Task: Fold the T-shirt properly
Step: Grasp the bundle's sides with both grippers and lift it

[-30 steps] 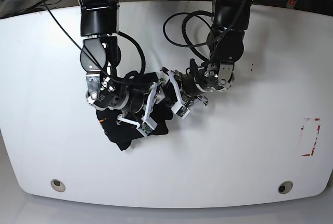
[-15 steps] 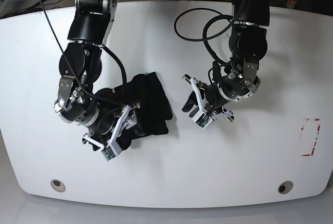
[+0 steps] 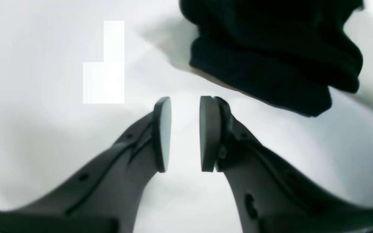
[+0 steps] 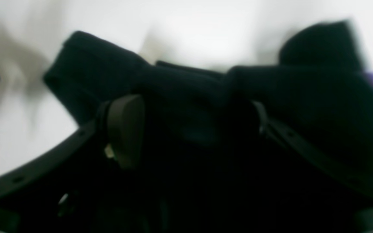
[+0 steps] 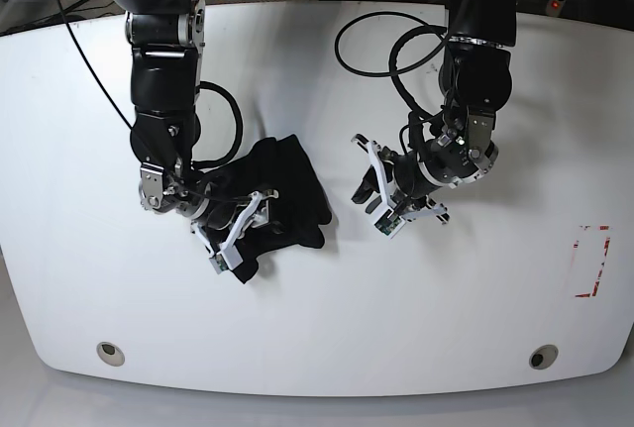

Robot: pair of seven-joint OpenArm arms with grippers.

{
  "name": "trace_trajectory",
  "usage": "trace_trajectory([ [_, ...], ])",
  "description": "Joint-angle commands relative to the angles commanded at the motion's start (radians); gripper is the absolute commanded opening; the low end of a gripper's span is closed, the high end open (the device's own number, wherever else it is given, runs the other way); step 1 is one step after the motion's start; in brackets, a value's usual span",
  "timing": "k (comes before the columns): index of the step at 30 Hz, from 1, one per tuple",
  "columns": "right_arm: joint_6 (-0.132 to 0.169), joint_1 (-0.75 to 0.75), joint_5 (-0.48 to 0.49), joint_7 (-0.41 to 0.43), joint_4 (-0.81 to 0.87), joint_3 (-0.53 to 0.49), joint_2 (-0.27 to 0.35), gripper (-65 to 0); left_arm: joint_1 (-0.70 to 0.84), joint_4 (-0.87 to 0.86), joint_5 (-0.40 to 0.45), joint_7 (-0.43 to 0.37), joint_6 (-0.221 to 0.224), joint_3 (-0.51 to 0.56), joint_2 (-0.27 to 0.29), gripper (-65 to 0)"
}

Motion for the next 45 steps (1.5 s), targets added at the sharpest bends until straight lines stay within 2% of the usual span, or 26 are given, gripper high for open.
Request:
trace_trajectory([
  [4,0.000,0.003,0.020,-0.081,0.117,0.009,0.006,-24.7,-0.008,0.020,0.000,0.000,0.000,0.003,0.009,-51.8],
  [10,0.000,0.005,0.069,-0.258,0.325,0.123,0.008,-24.3,-0.046,0.021,0.006,0.000,0.000,0.015,0.048,-51.8],
  [13,0.000,0.005,0.069,-0.322,0.408,0.187,0.017,-24.3,-0.081,0.015,0.008,0.000,0.002,0.084,0.049,-51.8],
  [17,0.000,-0.018,0.078,-0.382,0.443,0.210,0.075,-24.7,-0.132,-0.006,0.009,0.000,0.005,0.186,0.078,-51.8],
  [23,0.000,-0.129,0.080,-0.370,0.446,0.210,0.115,-24.7,-0.206,-0.199,0.011,-0.002,0.005,0.229,0.158,-51.7],
  [27,0.000,-0.216,0.068,-0.249,0.419,0.210,0.112,-24.3,-0.253,-0.377,0.009,-0.006,0.002,0.229,0.173,-51.5],
  [30,0.000,-0.247,0.061,-0.109,0.285,0.206,0.115,-24.3,-0.264,-0.462,0.005,-0.009,-0.002,0.222,0.164,-51.5],
  [32,0.000,-0.247,0.069,-0.055,0.207,0.206,0.117,-24.1,-0.264,-0.485,0.005,-0.012,-0.002,0.227,0.133,-51.5],
  [34,0.000,-0.247,0.072,-0.057,0.203,0.206,0.132,-24.1,-0.259,-0.491,0.005,-0.031,-0.002,0.227,0.114,-51.5],
  [36,0.000,-0.253,0.074,-0.069,0.269,0.206,0.137,-24.3,-0.258,-0.506,0.009,-0.051,-0.002,0.227,0.092,-51.5],
  [41,0.000,-0.245,0.074,-0.198,0.453,0.209,0.143,-24.1,-0.258,-0.537,0.000,-0.058,-0.005,0.221,0.025,-51.5],
  [45,0.000,-0.203,0.061,-0.221,0.502,0.209,0.143,-24.1,-0.212,-0.387,0.000,-0.052,-0.068,0.190,-0.031,-51.8],
])
